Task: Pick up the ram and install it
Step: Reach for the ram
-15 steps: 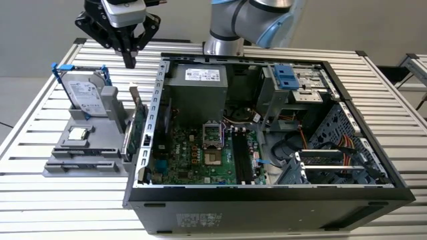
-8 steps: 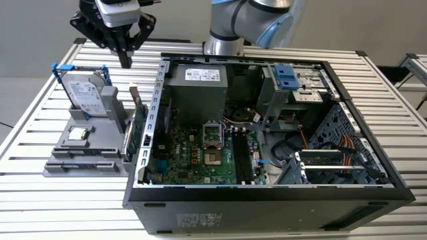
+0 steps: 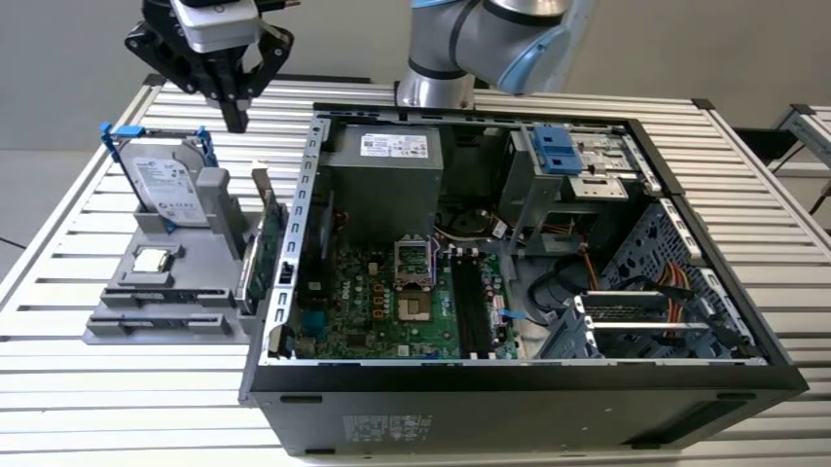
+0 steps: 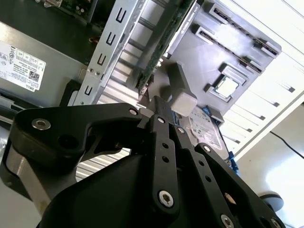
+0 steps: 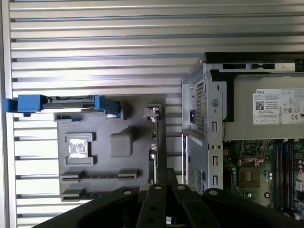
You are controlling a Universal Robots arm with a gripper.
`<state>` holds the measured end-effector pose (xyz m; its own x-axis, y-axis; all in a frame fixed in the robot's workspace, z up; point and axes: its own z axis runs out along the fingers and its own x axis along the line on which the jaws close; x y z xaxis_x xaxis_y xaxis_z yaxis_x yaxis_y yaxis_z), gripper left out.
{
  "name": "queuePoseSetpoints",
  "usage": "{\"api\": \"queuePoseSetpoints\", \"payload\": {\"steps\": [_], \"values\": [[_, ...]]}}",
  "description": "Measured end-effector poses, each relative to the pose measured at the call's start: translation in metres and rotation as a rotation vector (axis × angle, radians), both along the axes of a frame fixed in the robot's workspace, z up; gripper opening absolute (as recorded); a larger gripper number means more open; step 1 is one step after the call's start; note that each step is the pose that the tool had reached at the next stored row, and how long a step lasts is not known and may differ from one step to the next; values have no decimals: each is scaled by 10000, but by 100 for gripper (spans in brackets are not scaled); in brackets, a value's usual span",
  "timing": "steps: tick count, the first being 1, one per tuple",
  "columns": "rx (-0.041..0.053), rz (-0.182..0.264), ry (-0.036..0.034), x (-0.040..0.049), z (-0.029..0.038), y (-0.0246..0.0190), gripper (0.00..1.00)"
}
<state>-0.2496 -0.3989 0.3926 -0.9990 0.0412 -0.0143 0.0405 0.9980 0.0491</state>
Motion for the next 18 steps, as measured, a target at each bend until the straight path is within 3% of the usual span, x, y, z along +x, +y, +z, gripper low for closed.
{"api": "queuePoseSetpoints", "payload": {"steps": [18], "values": [[7,1,1,-217,0,0,0]]}}
